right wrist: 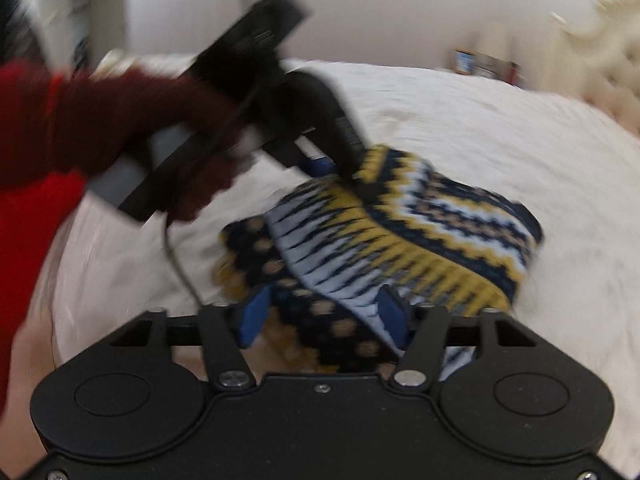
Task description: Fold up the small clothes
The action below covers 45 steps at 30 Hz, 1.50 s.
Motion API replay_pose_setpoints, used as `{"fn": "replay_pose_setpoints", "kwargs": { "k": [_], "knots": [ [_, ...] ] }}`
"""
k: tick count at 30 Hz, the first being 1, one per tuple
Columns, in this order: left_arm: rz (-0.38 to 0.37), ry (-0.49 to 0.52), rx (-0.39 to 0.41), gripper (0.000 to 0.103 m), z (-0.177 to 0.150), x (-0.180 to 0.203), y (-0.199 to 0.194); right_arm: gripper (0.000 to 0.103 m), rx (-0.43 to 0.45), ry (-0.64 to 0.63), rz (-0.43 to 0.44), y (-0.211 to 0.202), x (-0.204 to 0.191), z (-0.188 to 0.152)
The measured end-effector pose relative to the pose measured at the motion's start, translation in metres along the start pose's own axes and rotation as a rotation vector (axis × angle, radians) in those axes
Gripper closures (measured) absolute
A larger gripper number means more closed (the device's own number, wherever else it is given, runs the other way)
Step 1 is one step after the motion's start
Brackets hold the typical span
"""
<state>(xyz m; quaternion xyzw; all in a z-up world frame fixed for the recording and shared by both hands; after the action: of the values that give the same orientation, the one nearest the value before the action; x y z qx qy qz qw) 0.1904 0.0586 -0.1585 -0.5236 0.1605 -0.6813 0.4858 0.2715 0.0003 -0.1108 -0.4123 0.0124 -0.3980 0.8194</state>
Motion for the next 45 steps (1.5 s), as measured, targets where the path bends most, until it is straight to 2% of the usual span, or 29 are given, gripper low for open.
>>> {"fn": "replay_pose_setpoints", "kwargs": {
  "k": [5, 7, 9, 10, 12, 15, 18, 21, 23, 24, 25, 26, 27, 31, 34, 36, 40, 43, 45],
  "knots": [
    [-0.004, -0.018, -0.006, 0.086, -0.001, -0.002, -0.002, 0.051, -0.052, -0.215, -0.036, 0.023, -0.022, 0.003],
    [-0.001, -0.015, -0.006, 0.087, -0.001, -0.001, -0.003, 0.052, -0.080, -0.264, -0.039, 0.030, -0.026, -0.001],
    [-0.005, -0.019, -0.007, 0.088, -0.001, 0.000, -0.004, 0.086, -0.073, -0.255, -0.012, 0.031, -0.028, -0.002],
    [-0.010, -0.027, -0.006, 0.089, 0.000, 0.000, -0.005, 0.092, -0.067, -0.243, -0.006, 0.030, -0.026, -0.001],
    [-0.030, -0.046, 0.006, 0.090, 0.002, 0.000, -0.014, 0.092, -0.021, -0.187, 0.020, 0.019, -0.021, 0.004],
    [-0.061, -0.049, 0.028, 0.091, -0.002, 0.000, -0.032, 0.092, 0.031, -0.101, 0.095, -0.001, -0.013, 0.010],
    [-0.037, -0.049, 0.026, 0.090, -0.012, -0.014, -0.035, 0.091, -0.006, -0.067, 0.174, 0.010, -0.015, -0.005],
    [0.004, -0.054, 0.028, 0.088, -0.020, -0.032, -0.021, 0.085, -0.098, -0.068, 0.213, 0.032, -0.022, -0.024],
    [-0.019, -0.081, 0.040, 0.084, -0.020, -0.036, -0.017, 0.079, -0.064, -0.043, 0.207, 0.025, -0.017, -0.019],
    [-0.024, -0.082, 0.050, 0.084, -0.019, -0.036, -0.017, 0.073, -0.032, 0.001, 0.212, 0.019, -0.011, -0.015],
    [-0.026, -0.077, 0.056, 0.082, -0.018, -0.035, -0.016, 0.056, 0.000, 0.065, 0.220, 0.013, -0.002, -0.013],
    [-0.028, -0.068, 0.064, 0.082, -0.018, -0.033, -0.016, 0.045, 0.032, 0.138, 0.224, 0.006, 0.007, -0.011],
    [-0.027, -0.059, 0.070, 0.080, -0.017, -0.032, -0.016, 0.043, 0.064, 0.209, 0.221, 0.001, 0.020, -0.012],
    [-0.021, -0.018, 0.087, 0.071, -0.015, -0.026, -0.013, 0.042, 0.175, 0.449, 0.141, -0.005, 0.079, -0.017],
    [-0.019, -0.021, 0.092, 0.067, -0.015, -0.028, -0.009, 0.042, 0.210, 0.547, 0.111, 0.009, 0.111, -0.019],
    [-0.016, -0.014, 0.097, 0.066, -0.014, -0.027, -0.008, 0.042, 0.210, 0.613, 0.090, 0.025, 0.130, -0.025],
    [-0.022, -0.007, 0.101, 0.060, -0.015, -0.028, -0.004, 0.048, 0.107, 0.786, 0.022, 0.066, 0.162, -0.059],
    [-0.016, 0.001, 0.109, 0.059, -0.016, -0.028, -0.001, 0.051, 0.129, 0.858, 0.032, 0.070, 0.162, -0.069],
    [-0.007, 0.016, 0.113, 0.058, -0.017, -0.027, -0.001, 0.050, 0.139, 0.846, 0.028, 0.066, 0.162, -0.065]
  ]
}}
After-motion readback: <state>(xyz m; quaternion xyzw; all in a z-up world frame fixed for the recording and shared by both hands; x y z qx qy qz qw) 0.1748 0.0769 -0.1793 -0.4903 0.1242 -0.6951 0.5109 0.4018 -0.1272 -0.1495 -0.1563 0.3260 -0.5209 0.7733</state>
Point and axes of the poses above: each gripper's, at about its wrist camera, not at the fingertips, and y roughly the way its jaws point, x to its right, z to its top, the point moved 10 cm from there along y, roughly the way its jaws point, and after that the axes turned 15 degrees about -y, right-handed, at the moved point
